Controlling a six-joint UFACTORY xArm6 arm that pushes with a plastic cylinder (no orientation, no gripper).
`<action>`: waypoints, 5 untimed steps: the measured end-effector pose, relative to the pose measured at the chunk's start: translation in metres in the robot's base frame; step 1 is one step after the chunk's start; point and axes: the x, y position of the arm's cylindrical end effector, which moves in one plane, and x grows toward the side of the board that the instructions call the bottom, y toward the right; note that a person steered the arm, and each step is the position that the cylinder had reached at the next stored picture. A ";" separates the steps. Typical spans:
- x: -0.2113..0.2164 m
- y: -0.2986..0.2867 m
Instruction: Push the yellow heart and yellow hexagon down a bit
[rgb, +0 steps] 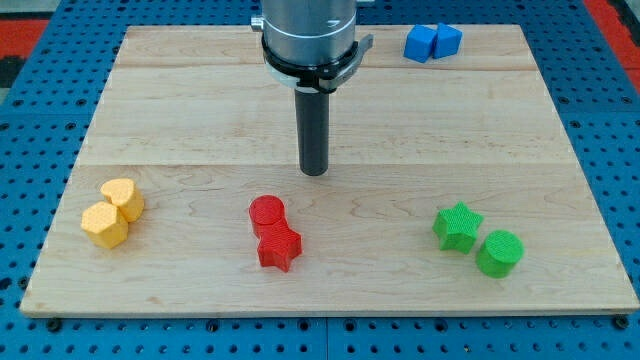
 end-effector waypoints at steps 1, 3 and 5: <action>0.000 0.004; -0.038 -0.124; 0.033 -0.255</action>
